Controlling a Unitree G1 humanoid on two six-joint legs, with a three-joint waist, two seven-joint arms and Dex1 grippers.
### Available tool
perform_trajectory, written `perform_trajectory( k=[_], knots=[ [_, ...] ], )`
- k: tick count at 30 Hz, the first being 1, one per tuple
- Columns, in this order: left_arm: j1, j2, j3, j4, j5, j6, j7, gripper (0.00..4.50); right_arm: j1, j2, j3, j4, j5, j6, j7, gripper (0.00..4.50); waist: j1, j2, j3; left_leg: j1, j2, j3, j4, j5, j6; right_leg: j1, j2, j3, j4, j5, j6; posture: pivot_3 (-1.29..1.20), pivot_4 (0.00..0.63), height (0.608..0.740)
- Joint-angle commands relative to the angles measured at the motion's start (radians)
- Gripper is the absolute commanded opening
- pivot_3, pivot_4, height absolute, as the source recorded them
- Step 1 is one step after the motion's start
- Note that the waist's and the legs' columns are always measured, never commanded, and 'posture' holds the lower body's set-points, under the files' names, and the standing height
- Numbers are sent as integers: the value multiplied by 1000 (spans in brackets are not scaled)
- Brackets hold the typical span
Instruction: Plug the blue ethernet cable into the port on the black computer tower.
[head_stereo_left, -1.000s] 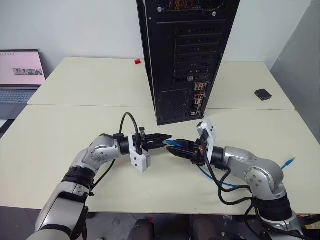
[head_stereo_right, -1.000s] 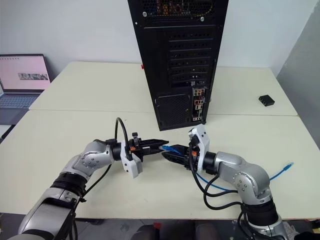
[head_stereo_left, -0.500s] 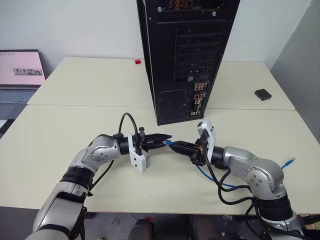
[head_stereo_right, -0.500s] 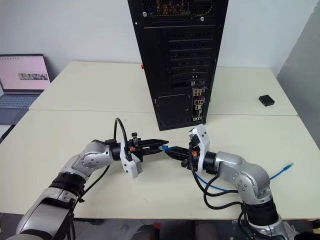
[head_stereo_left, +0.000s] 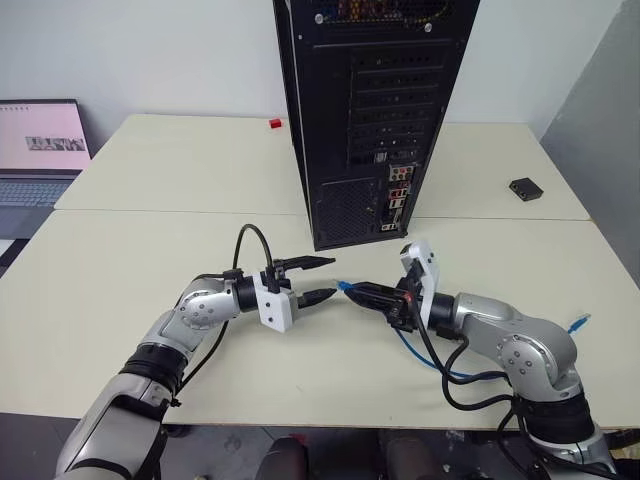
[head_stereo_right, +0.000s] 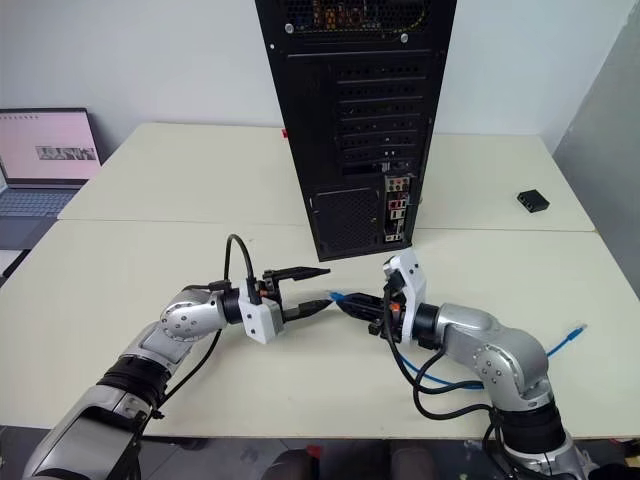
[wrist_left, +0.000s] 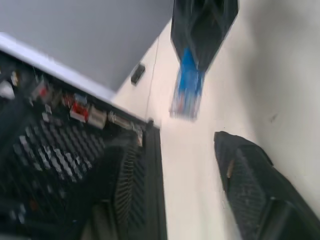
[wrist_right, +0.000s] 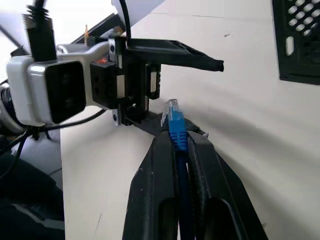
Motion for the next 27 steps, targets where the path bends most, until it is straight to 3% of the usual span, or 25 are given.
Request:
perform_trajectory(
  k=[1, 7, 14, 20, 27],
  knots=[
    [44, 2, 51, -138, -169, 244, -70, 3094, 8, 26, -60, -72, 22, -38, -57, 9, 0, 0, 0, 0, 0, 0, 0, 0, 0, 0, 0, 0, 0, 0, 0, 0, 150, 740],
    [168, 33, 79, -471, -370, 743, -136, 3094, -47, 40, -42, -89, -229, -193, -273, 9, -6, 0, 0, 0, 0, 0, 0, 0, 0, 0, 0, 0, 0, 0, 0, 0, 150, 740],
    [166, -12, 120, -722, -403, 1160, -4, 3094, -120, 117, 31, -41, -464, -249, -485, 8, -7, 0, 0, 0, 0, -1, 0, 0, 0, 0, 0, 0, 1, 0, 0, 0, 150, 740],
    [120, -66, 144, -807, -412, 1356, 62, 3094, -135, 188, 92, -12, -553, -232, -553, 8, -7, 0, 0, 0, 0, 0, 0, 0, 0, 0, 0, 1, 0, 0, 0, 0, 150, 740],
    [104, -84, 142, -833, -366, 1392, 77, 3094, -146, 268, 66, 23, -599, -187, -619, 8, -6, 0, 0, 0, 0, 1, 0, 0, -1, -1, 0, 2, 0, 0, 0, 0, 150, 740]
  ],
)
